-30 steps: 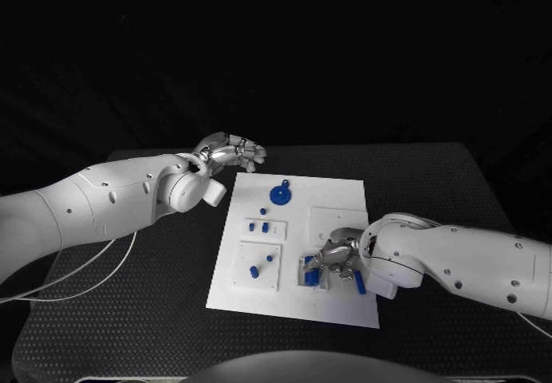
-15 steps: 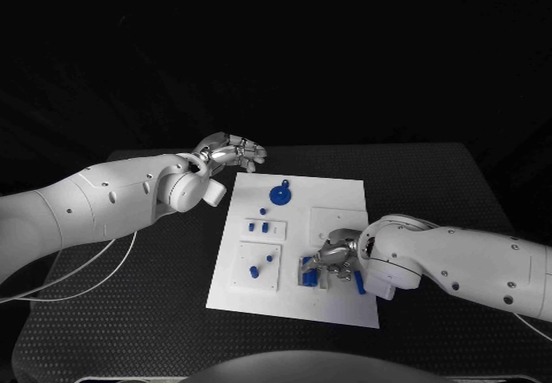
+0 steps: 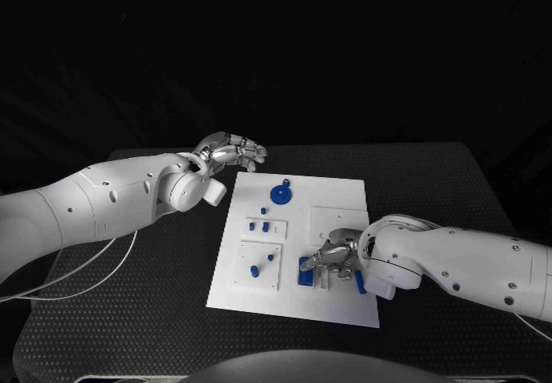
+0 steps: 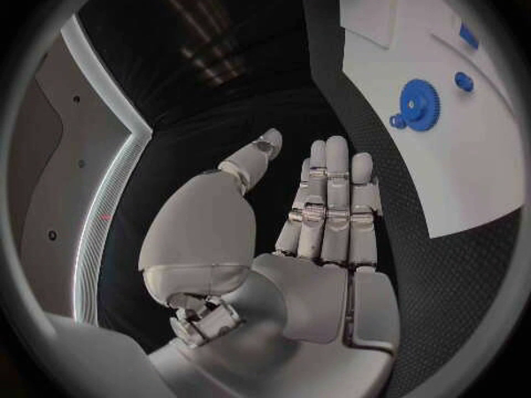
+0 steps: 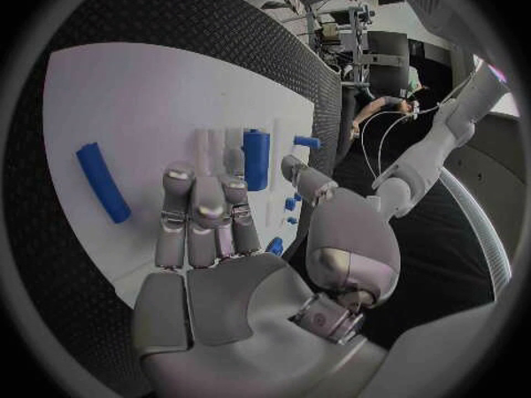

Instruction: Assemble the parts on the task board

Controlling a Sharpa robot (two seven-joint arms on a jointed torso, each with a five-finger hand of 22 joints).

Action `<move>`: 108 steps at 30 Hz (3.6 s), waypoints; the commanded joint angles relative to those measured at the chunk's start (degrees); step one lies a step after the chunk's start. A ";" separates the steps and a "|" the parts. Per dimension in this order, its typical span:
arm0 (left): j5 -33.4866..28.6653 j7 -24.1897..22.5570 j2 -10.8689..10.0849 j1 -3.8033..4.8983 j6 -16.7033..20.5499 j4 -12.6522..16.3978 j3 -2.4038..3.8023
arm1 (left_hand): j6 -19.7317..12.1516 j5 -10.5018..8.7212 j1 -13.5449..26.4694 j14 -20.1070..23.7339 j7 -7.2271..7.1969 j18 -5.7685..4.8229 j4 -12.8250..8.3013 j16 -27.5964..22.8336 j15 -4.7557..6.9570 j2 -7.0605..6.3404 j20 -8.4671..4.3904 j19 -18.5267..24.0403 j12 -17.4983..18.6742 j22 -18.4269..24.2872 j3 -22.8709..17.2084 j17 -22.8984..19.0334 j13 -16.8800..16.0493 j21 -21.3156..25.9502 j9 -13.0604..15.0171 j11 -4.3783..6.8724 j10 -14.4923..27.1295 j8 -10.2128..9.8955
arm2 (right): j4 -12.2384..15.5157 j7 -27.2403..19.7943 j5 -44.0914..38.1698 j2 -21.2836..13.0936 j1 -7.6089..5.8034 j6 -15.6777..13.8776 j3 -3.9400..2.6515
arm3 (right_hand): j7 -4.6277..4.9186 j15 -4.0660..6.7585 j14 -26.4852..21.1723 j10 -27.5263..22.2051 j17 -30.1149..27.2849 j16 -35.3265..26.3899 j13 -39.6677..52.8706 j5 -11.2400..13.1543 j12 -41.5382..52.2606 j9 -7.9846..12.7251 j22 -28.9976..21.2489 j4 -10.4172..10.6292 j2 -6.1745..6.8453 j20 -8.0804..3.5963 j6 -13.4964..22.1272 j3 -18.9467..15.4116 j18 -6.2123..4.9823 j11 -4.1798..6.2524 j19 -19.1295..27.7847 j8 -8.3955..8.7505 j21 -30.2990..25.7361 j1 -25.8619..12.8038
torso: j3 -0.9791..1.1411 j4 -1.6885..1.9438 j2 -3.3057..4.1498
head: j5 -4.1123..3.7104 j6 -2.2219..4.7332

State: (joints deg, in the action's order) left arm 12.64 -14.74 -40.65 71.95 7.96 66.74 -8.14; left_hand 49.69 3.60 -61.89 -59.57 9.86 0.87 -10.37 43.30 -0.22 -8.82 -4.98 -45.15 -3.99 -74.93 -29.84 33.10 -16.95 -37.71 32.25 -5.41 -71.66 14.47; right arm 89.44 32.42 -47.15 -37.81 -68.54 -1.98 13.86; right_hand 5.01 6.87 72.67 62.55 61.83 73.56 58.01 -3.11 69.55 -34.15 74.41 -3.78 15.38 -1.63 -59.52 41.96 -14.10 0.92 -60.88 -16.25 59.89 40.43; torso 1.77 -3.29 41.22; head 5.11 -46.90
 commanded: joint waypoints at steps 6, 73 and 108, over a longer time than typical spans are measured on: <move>0.13 -0.29 0.03 0.07 -0.74 0.14 0.03 | -0.30 0.24 0.42 -0.14 -0.03 1.03 0.44 -0.39 -0.43 -0.08 -0.04 -0.17 -0.07 -1.02 -0.09 0.09 0.06 0.36 0.05 -0.01 0.34 0.27 | -0.22 0.81 -1.14 -0.13 0.46 1.17 0.35 | 0.34 -0.01 -0.42 -0.49 -0.09 -0.01 0.10 0.32 -0.43 -0.04 -0.11 -0.03 0.25 0.04 0.71 -0.57 -0.90 0.05 0.45 0.26 0.01 -0.28 | 0.03 0.00 0.02 | -0.01 -0.12; 0.15 -0.77 0.16 0.03 -0.95 -0.41 -0.08 | 0.63 0.09 0.34 -0.19 -0.45 1.02 0.70 -0.68 -0.44 -0.01 -0.01 -0.13 -0.20 -1.16 0.00 0.53 -0.04 0.49 0.23 0.12 0.05 0.88 | 5.11 2.21 -20.09 -12.29 1.10 7.32 0.39 | -0.23 0.33 -0.26 0.60 -1.20 0.58 0.55 0.33 -1.00 -4.14 -0.81 -2.72 -1.48 0.46 -0.16 -1.72 -0.90 0.57 0.59 -1.06 0.41 5.41 | 0.05 -0.32 -0.14 | -1.18 0.50; 0.33 -0.49 -0.30 0.04 -0.96 0.06 -0.10 | 0.32 0.08 0.29 -0.20 -0.34 1.04 0.74 -0.77 -0.43 -0.07 -0.03 -0.13 -0.14 -1.17 0.03 0.66 -0.03 0.52 0.14 0.11 0.11 0.73 | 6.24 2.48 -36.36 -8.44 4.57 7.03 0.38 | -0.23 0.31 -0.05 1.25 -1.76 0.75 0.67 0.02 -1.40 -3.81 -0.93 -9.45 -4.45 0.32 -0.87 1.07 -0.90 0.57 0.63 0.06 0.85 13.17 | -0.04 -0.25 -0.21 | -1.11 -0.23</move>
State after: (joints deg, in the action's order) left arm 12.80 -14.79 -40.99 71.93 7.68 66.61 -8.28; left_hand 50.14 3.60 -61.89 -59.77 9.50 0.87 -9.93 42.85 -0.42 -8.82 -4.98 -45.15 -3.99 -74.92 -29.71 33.69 -16.95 -37.48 32.42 -5.41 -71.66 15.10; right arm 96.10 35.15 -82.65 -46.64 -65.26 3.23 13.30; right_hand 4.51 7.13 72.81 63.51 60.13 74.08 58.63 -3.05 68.31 -39.01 73.54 -12.99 11.26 -1.56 -60.46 43.09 -13.99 1.43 -60.59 -25.11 60.34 53.02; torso 1.74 -3.58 40.98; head 4.03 -47.14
